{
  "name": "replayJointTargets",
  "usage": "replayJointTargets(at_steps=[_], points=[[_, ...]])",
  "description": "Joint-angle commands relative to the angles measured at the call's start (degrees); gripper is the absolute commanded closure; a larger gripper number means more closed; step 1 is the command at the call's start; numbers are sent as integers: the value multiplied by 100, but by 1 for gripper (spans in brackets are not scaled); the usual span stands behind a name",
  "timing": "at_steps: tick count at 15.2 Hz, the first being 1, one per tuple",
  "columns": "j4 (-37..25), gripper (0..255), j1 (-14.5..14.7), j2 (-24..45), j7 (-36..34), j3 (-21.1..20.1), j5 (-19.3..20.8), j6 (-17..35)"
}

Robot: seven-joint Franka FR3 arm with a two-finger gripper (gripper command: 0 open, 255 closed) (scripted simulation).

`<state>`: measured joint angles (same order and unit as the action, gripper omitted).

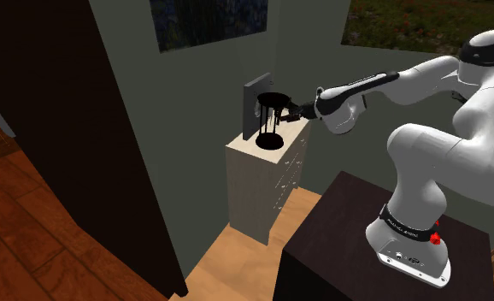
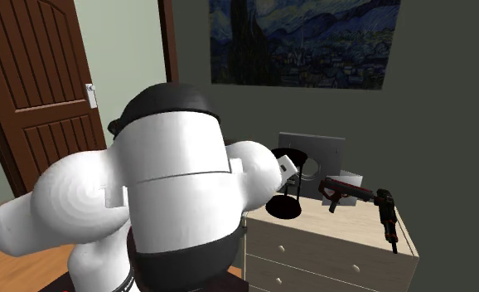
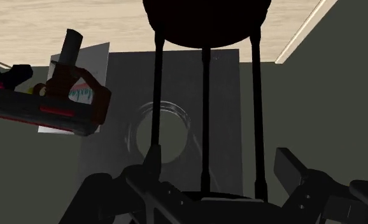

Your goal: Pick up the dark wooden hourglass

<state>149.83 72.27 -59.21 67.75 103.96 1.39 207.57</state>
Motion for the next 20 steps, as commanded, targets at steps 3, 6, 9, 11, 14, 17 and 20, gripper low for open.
replayJointTargets(at_steps=[3, 6, 9, 11, 14, 17, 20], points=[[-944, 0, 516, -1381, 521, 567, 830, 112], [-1759, 0, 753, -2420, 814, 662, 1466, -80], [-2111, 0, 829, -2925, 973, 718, 1771, -200], [-2181, 0, 835, -3079, 1037, 789, 1868, -218], [-2294, 0, 839, -3313, 1131, 890, 2016, -255], [-2317, 0, 839, -3359, 1149, 909, 2044, -263], [-2324, 255, 849, -3364, 1150, 910, 2044, -260]])
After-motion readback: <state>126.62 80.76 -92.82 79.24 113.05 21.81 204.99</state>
